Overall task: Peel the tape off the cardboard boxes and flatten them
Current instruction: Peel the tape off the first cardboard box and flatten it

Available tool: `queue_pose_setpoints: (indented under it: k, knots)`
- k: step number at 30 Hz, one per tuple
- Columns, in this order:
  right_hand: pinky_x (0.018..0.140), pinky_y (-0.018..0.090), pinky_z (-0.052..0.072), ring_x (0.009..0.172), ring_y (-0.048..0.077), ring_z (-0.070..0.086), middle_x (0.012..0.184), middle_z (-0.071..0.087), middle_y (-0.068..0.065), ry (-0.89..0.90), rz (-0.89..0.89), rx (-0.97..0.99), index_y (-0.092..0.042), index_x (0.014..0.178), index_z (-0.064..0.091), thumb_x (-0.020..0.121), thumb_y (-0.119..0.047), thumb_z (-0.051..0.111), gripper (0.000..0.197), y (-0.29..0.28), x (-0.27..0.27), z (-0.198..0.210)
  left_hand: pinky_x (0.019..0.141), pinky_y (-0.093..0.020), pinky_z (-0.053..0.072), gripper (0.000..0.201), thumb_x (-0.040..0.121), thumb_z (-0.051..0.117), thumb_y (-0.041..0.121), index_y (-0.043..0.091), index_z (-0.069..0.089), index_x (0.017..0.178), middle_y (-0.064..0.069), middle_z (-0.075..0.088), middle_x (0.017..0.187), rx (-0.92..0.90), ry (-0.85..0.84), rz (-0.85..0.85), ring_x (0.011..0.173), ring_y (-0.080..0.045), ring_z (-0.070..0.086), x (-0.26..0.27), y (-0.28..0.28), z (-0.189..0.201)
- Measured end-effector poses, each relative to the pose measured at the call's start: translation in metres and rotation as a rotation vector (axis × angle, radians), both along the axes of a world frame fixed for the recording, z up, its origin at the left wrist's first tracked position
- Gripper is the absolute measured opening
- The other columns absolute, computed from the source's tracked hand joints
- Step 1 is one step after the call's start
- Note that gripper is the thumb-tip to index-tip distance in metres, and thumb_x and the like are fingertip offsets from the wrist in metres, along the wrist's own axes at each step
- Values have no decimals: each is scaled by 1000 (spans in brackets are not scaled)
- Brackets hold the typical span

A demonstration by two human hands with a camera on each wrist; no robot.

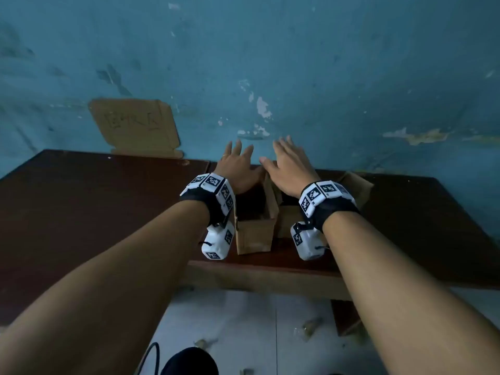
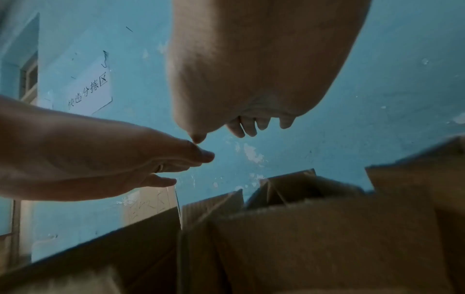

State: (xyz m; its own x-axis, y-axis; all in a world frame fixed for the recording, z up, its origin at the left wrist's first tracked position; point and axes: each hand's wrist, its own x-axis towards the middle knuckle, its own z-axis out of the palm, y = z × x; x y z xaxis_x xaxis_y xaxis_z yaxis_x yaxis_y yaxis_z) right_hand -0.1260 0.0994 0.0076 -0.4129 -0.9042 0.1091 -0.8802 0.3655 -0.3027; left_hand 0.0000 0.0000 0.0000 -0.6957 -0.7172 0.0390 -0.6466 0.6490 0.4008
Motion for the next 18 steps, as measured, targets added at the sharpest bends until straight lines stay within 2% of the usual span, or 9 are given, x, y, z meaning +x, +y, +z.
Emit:
queue_pose_setpoints:
  k: [9,14,18]
  knots:
    - [133,46,1,164,21,-2,177,9,8,51,15,3,-7,168,17,112,-55,26,74,8,-1,-33,133,-50,9,80,107,47,57,15,20,169,-18,1,177,8,49,9,164,-38,-1,6,-1,-32]
    - [133,46,1,164,22,1,177,13,9,64,18,-3,-7,167,21,113,-53,25,71,15,5,-40,133,-49,12,71,109,48,50,14,27,167,-17,5,177,8,98,1,164,-37,6,10,6,-41]
    - [132,45,2,164,22,2,177,14,9,79,5,1,-7,167,21,114,-52,24,69,25,13,-40,131,-49,19,61,111,48,44,10,41,161,-21,13,175,18,146,-1,162,-39,16,18,18,-44]
